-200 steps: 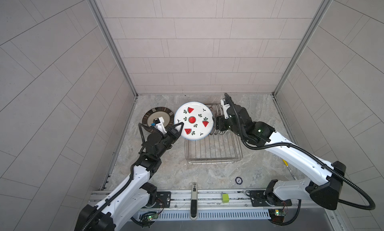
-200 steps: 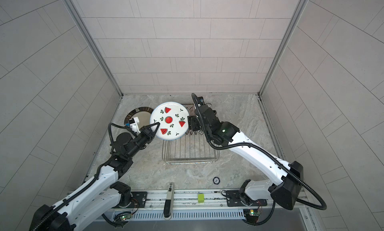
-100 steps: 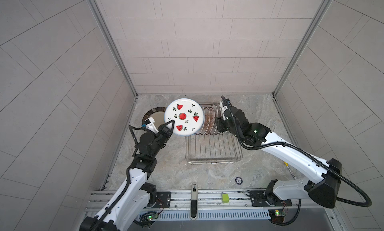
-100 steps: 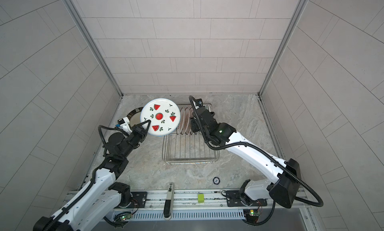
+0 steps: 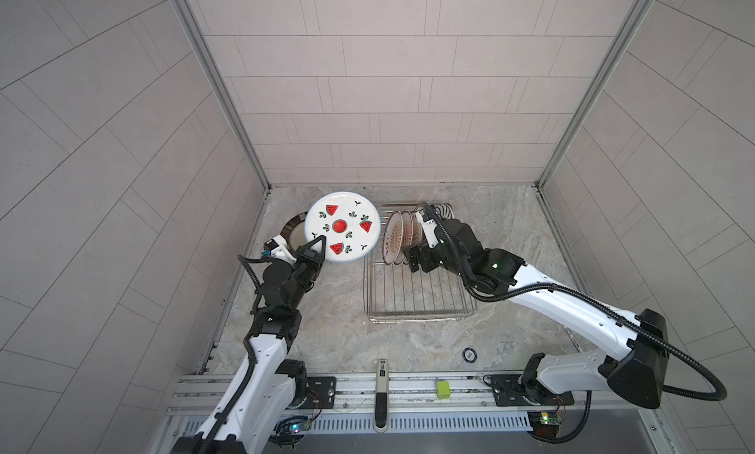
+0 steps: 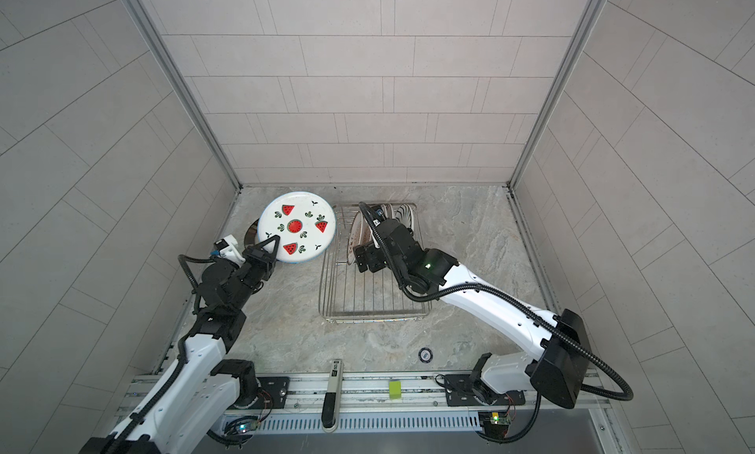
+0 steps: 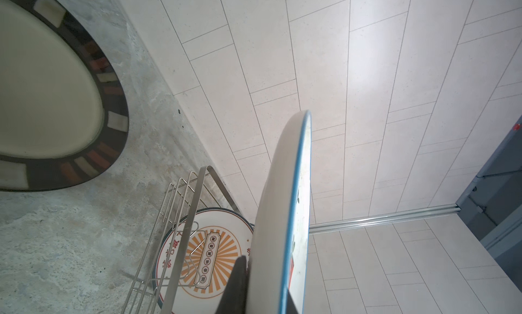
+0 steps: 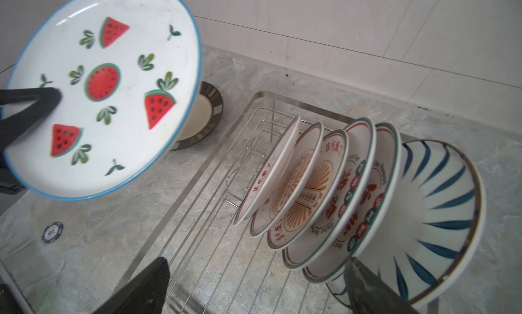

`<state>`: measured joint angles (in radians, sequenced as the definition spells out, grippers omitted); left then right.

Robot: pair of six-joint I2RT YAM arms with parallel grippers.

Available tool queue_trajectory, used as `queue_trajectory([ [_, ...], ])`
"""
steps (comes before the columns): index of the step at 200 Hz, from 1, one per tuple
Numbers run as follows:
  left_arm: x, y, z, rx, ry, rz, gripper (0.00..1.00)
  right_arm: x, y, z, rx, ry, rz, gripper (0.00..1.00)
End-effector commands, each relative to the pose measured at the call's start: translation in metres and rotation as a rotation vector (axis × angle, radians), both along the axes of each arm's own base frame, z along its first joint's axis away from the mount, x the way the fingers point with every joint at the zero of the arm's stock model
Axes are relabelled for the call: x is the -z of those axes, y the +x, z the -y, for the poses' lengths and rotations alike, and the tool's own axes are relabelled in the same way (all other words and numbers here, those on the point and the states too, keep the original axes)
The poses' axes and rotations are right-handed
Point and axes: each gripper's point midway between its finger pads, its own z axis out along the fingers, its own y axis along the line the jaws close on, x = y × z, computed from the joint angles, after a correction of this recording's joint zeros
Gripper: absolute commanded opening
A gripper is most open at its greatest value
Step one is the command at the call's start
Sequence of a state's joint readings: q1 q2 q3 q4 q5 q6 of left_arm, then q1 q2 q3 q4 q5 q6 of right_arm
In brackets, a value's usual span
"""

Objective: Unload the plates from the dish rack
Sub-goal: Place the plate on the plate.

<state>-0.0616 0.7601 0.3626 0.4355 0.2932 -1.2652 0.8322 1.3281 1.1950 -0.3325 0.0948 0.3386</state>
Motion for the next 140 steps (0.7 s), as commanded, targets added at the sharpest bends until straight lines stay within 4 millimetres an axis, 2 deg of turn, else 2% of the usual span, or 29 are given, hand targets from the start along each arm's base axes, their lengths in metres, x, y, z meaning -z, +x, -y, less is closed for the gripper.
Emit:
queue_trajectory([
  [1, -0.044, -0.001, -0.008, -0.028, -0.048, 0.164, 0.0, -0.028, -0.009, -0.022, -0.081, 0.039, 0.065, 1.0],
  [41, -0.029, 0.004, -0.031, -0.127, -0.039, 0.122, 0.0, -0.034, -0.007, -0.042, -0.127, 0.043, 0.099, 1.0],
  [85, -0.02, 0.006, -0.058, -0.232, -0.052, 0.106, 0.0, -0.04, -0.006, -0.079, -0.214, 0.087, 0.09, 1.0],
  [94, -0.018, 0.006, -0.064, -0.256, -0.053, 0.099, 0.0, -0.038, -0.004, -0.086, -0.218, 0.073, 0.086, 1.0],
  [97, -0.01, 0.01, -0.066, -0.265, -0.052, 0.073, 0.0, -0.037, -0.003, -0.088, -0.218, 0.068, 0.086, 1.0],
  [109, -0.001, 0.011, -0.073, -0.296, -0.051, 0.046, 0.0, -0.035, -0.001, -0.099, -0.231, 0.042, 0.079, 0.99],
  [140, 0.012, 0.013, -0.087, -0.362, -0.048, 0.022, 0.0, -0.02, 0.001, -0.138, -0.335, -0.018, 0.055, 1.0],
])
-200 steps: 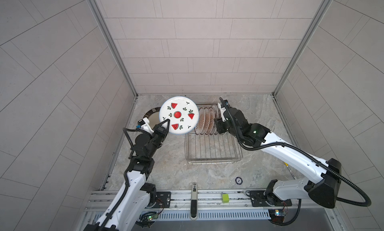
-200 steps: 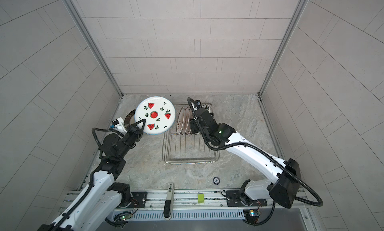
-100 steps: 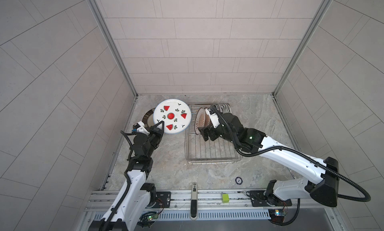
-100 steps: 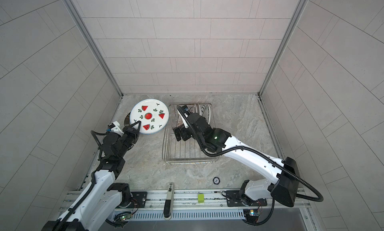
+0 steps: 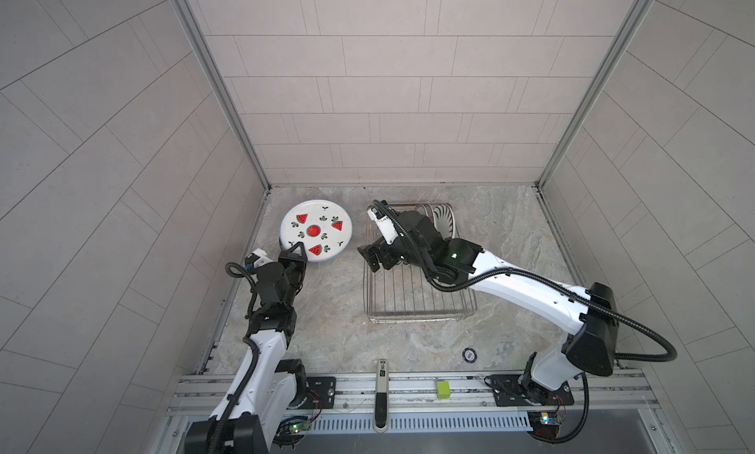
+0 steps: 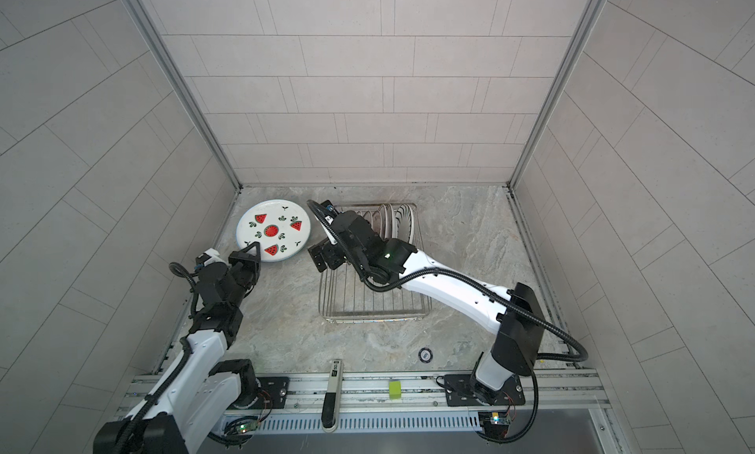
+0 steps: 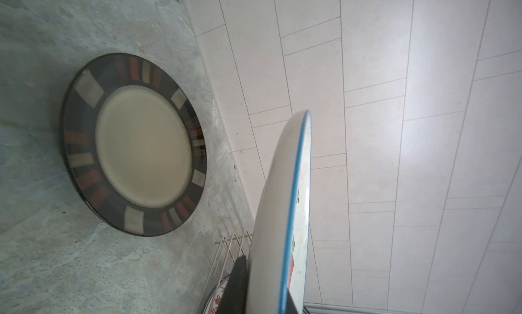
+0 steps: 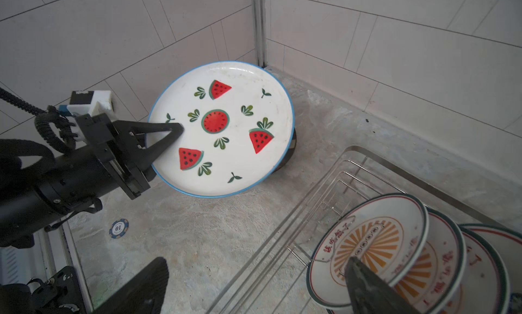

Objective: Unload the plates from the dish rack
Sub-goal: Place the plate on the plate.

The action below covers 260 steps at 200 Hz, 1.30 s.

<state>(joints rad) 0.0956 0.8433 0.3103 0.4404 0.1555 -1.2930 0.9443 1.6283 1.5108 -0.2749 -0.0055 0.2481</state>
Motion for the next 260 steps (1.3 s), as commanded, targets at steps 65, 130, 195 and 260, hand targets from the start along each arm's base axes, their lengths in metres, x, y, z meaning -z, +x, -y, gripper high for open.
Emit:
queue_trajectory([
  [65, -0.014, 0.006, -0.041, -0.206, 0.08, 0.053, 0.0, 0.028, 0.02, -0.058, -0.093, -0.097, -0.013, 1.0],
  [130, 0.003, 0.018, -0.056, -0.255, 0.098, -0.001, 0.0, 0.049, 0.037, -0.084, -0.114, -0.147, -0.013, 0.99],
  [195, 0.019, 0.038, -0.059, -0.253, 0.106, -0.036, 0.0, 0.066, 0.048, -0.1, -0.125, -0.183, -0.02, 1.0],
  [260, 0.026, 0.05, -0.064, -0.267, 0.118, -0.048, 0.0, 0.08, 0.058, -0.105, -0.108, -0.208, -0.023, 1.0],
])
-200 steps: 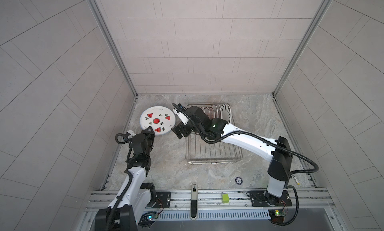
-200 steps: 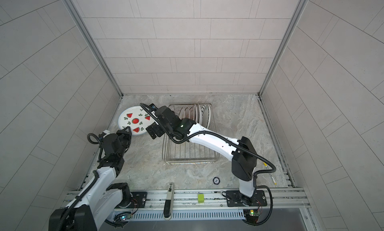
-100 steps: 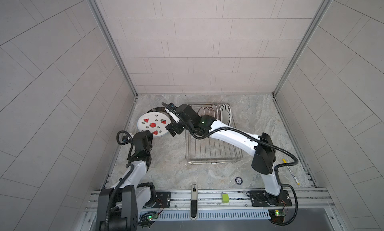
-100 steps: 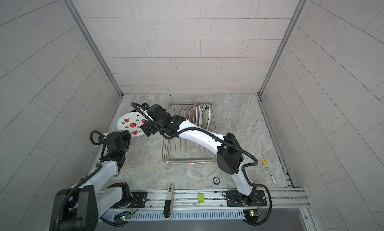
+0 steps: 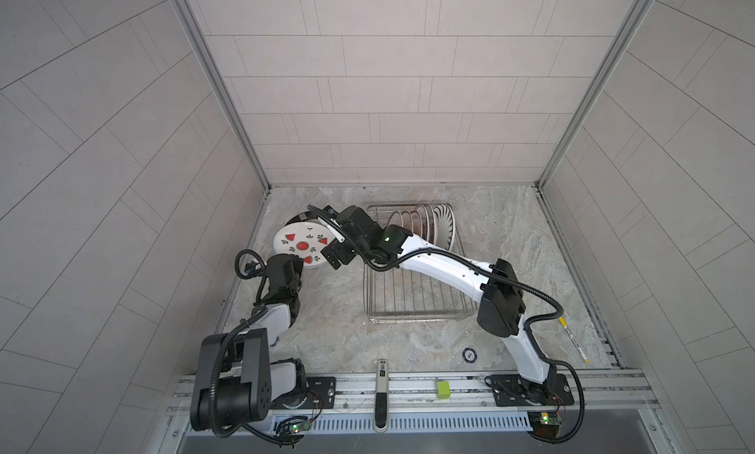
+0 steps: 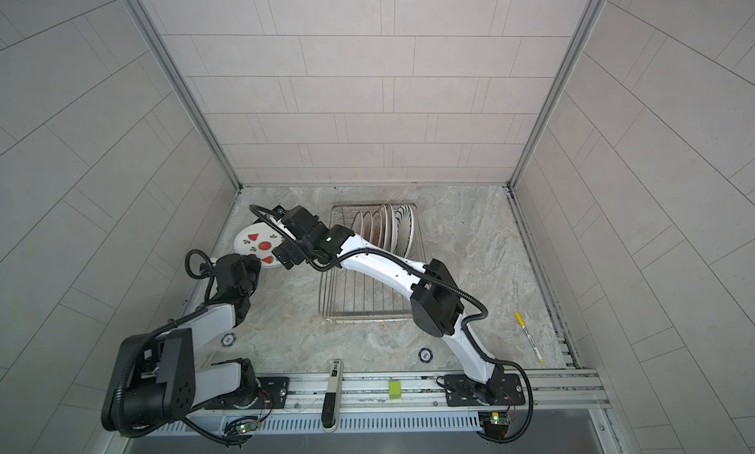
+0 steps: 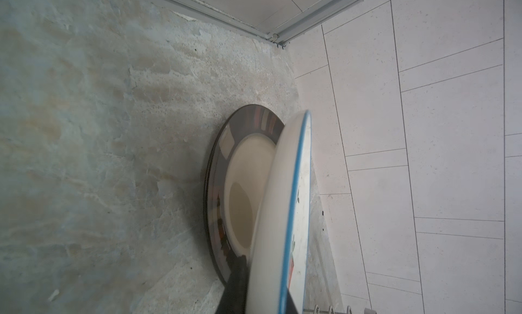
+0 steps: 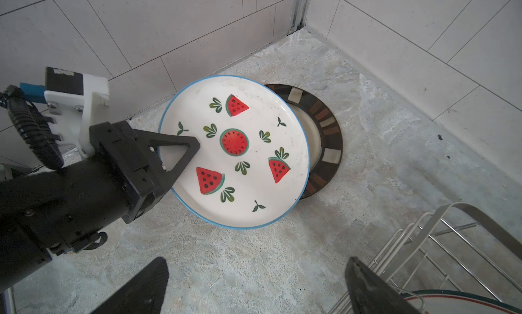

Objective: Unload the plates from the dish rack
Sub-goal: Place the plate on the plate.

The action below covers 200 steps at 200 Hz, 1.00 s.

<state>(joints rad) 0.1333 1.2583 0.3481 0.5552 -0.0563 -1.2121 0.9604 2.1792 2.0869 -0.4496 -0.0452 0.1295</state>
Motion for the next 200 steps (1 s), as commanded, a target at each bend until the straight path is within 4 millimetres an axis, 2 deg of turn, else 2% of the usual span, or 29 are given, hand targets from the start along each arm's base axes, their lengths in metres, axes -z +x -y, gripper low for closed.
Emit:
queue_trajectory([
  [1, -0.064, 0.026, -0.011, -0.039, 0.037, 0.23, 0.0, 0.008, 0.004, -0.001, 0.003, -0.031, 0.006, 1.0],
  [145, -0.037, 0.05, -0.012, -0.02, 0.026, 0.184, 0.05, 0.025, 0.013, 0.0, 0.016, -0.047, -0.016, 0.99],
  [200, -0.027, 0.053, -0.012, -0.021, 0.026, 0.152, 0.14, 0.028, 0.013, -0.001, 0.015, -0.047, -0.022, 0.99],
])
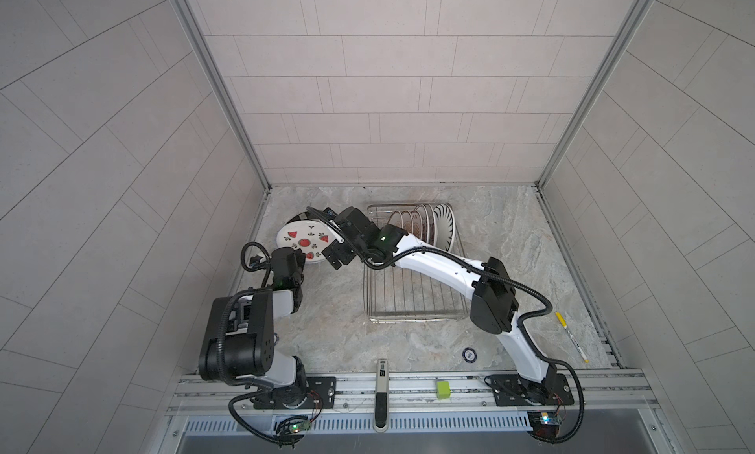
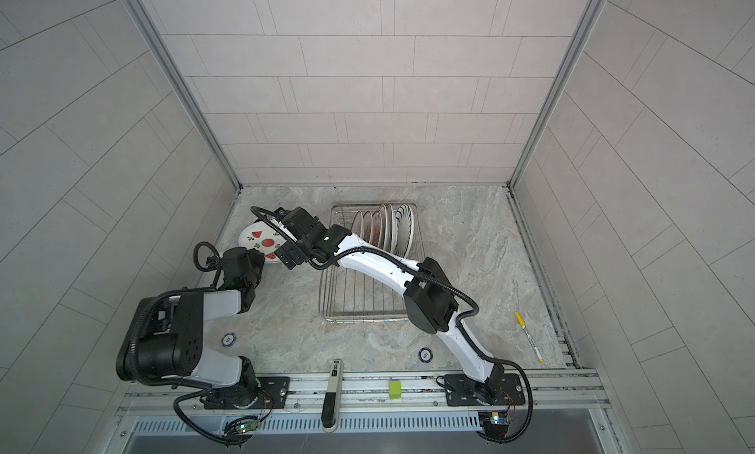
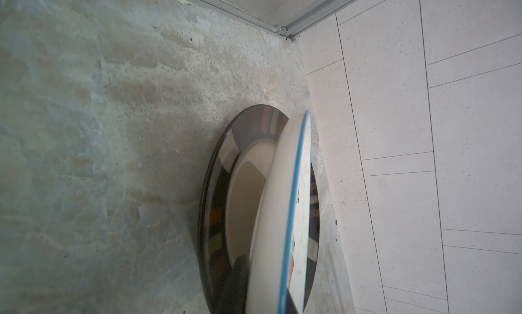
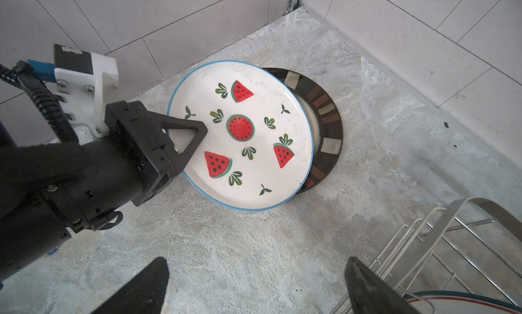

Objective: Unload the plates from the dish rack
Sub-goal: Place the plate on the plate.

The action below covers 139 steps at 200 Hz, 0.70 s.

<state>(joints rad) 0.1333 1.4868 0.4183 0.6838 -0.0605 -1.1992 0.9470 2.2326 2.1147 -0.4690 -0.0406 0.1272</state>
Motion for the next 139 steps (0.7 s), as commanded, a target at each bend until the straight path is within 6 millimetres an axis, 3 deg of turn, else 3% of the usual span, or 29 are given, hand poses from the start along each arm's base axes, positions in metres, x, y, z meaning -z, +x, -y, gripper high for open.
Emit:
queue_trajectory([
  [1, -0.05, 0.025, -0.008, -0.022, 0.017, 0.184, 0.14, 0.005, 0.002, -0.002, -0.001, -0.008, 0.001, 0.99],
  [47, -0.04, 0.028, -0.008, -0.02, 0.016, 0.162, 0.16, 0.005, 0.002, -0.003, -0.003, -0.006, -0.001, 0.99],
  [139, -0.019, 0.029, -0.01, -0.005, 0.057, 0.057, 0.37, 0.009, 0.003, -0.005, -0.005, -0.009, -0.009, 0.99],
])
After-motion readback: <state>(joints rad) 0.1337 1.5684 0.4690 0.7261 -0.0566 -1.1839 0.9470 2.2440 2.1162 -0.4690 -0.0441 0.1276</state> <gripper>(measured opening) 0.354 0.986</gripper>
